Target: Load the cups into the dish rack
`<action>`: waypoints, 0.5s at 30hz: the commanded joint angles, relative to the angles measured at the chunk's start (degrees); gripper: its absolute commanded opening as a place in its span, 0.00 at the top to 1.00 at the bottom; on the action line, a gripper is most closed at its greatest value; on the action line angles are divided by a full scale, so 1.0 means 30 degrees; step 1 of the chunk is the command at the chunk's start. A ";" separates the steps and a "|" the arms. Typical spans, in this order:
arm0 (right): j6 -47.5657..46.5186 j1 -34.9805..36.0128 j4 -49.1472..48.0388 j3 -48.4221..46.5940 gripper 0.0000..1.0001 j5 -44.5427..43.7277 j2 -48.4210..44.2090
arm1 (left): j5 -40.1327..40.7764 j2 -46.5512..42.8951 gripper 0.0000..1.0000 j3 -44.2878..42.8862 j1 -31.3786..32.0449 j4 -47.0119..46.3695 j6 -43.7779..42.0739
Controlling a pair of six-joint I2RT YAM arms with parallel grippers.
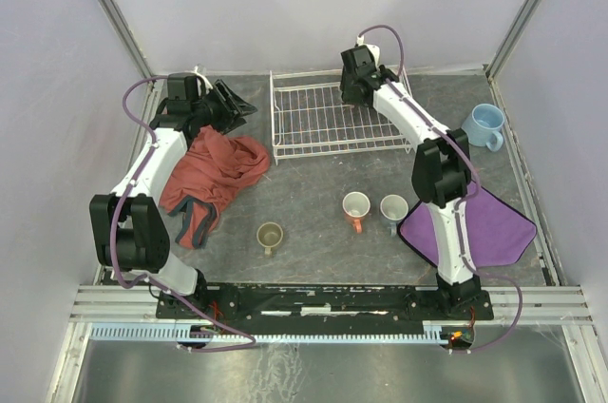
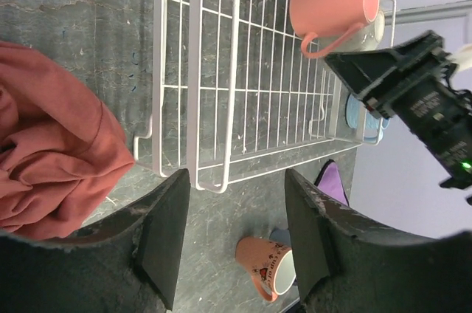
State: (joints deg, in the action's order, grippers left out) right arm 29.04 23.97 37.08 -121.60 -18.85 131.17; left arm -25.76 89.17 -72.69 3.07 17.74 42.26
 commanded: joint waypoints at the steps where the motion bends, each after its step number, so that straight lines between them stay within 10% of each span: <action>1: -0.0148 0.0207 -0.0410 0.0978 0.42 0.0491 -0.2896 | -0.0318 -0.0570 0.36 -0.1039 -0.0063 0.0153 -0.1468; 7: -0.0480 0.0198 0.0504 0.3445 0.42 0.0919 -0.6057 | -0.2735 -0.0740 0.27 -0.1169 -0.0029 -0.0219 -0.2148; 10: -0.0707 0.0199 0.1642 0.4363 0.42 0.1101 -0.7543 | -0.3858 -0.1381 0.01 -0.0668 0.0001 -0.0531 -0.2286; 15: -0.0846 0.0182 0.2523 0.6341 0.41 0.1477 -1.0208 | -0.7390 -0.2259 0.01 0.1598 0.0016 -0.4546 -0.0372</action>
State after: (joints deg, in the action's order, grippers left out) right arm 27.66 24.60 41.95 -105.91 -15.46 108.12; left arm -37.34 86.30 -71.53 3.07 14.94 38.24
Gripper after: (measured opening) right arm 0.584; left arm 0.991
